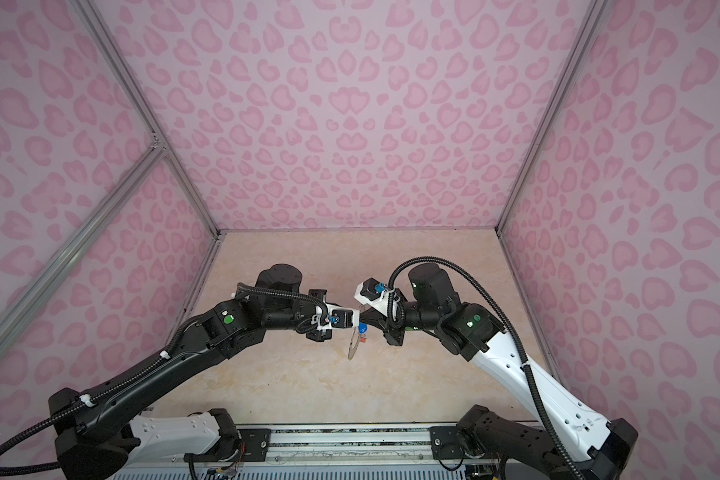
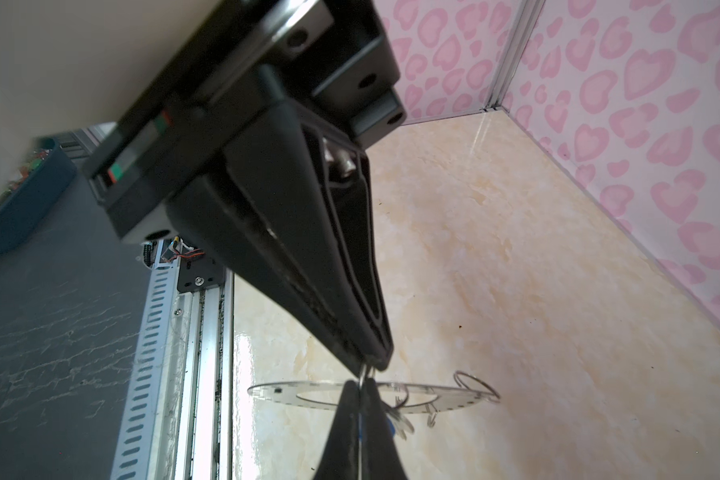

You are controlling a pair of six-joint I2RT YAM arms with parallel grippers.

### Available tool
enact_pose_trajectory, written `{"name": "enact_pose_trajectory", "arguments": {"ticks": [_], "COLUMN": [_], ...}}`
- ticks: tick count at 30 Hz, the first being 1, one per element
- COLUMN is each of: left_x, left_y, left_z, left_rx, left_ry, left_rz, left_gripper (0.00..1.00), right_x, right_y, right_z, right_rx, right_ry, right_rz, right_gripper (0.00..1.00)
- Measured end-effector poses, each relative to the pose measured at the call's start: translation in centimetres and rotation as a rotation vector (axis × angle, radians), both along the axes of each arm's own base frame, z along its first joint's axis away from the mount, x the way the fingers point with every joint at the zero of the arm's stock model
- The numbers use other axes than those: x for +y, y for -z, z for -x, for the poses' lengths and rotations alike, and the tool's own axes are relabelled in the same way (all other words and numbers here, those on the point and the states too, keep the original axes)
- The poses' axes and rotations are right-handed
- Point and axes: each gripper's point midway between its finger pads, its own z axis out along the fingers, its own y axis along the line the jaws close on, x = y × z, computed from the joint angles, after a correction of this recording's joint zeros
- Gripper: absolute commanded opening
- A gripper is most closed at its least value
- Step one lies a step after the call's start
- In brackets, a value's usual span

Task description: Put the keys on the keyring

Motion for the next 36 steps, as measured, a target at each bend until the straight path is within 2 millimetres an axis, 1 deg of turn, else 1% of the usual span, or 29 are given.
{"name": "enact_pose_trajectory", "arguments": {"ticks": [2, 5, 6, 8, 11, 13, 16, 20, 23, 28, 32, 36], "left_x": [0.0, 0.0, 0.0, 0.5, 1.1, 0.9, 0.6, 0.3, 0.2, 0.2, -0.2, -0.3], "left_y": [0.1, 0.0, 0.1, 0.6, 0.6, 0.1, -0.3, -1.0, -2.0, -3.8, -4.6, -5.3], "left_z": [0.0, -0.1, -0.1, -0.6, -1.1, -1.0, -1.2, -1.9, -2.2, -2.8, -2.8, -2.9], "left_rx": [0.002, 0.007, 0.019, 0.053, 0.116, 0.148, 0.203, 0.255, 0.279, 0.295, 0.315, 0.318], "left_ry": [-0.001, -0.001, 0.003, -0.029, -0.063, -0.062, -0.071, -0.086, -0.087, -0.085, -0.069, -0.064], "left_rz": [-0.002, 0.006, 0.015, 0.022, 0.076, 0.141, 0.227, 0.331, 0.397, 0.506, 0.558, 0.588], "left_gripper": [0.03, 0.03, 0.03, 0.03, 0.03, 0.03, 0.03, 0.03, 0.03, 0.03, 0.03, 0.03], "right_x": [0.0, -0.2, -0.4, -0.9, -2.0, -2.8, -3.3, -3.4, -3.3, -2.9, -2.8, -2.6], "right_y": [0.1, -0.1, -0.3, -0.6, -0.7, -0.5, -0.3, 0.5, 0.8, 0.3, -0.1, -1.4], "right_z": [0.1, 0.0, -0.1, -0.3, -0.7, -1.0, -1.2, -1.6, -2.1, -2.8, -3.1, -3.4], "right_rx": [-0.004, -0.024, -0.037, -0.085, -0.146, -0.186, -0.219, -0.229, -0.230, -0.244, -0.252, -0.291], "right_ry": [-0.002, 0.015, 0.027, 0.051, 0.118, 0.164, 0.202, 0.244, 0.269, 0.289, 0.300, 0.309], "right_rz": [0.005, 0.007, 0.003, -0.003, -0.006, -0.008, -0.022, -0.031, -0.040, -0.066, -0.085, -0.127], "right_gripper": [0.00, 0.25, 0.28, 0.32, 0.32, 0.32, 0.33, 0.34, 0.34, 0.34, 0.35, 0.35]}}
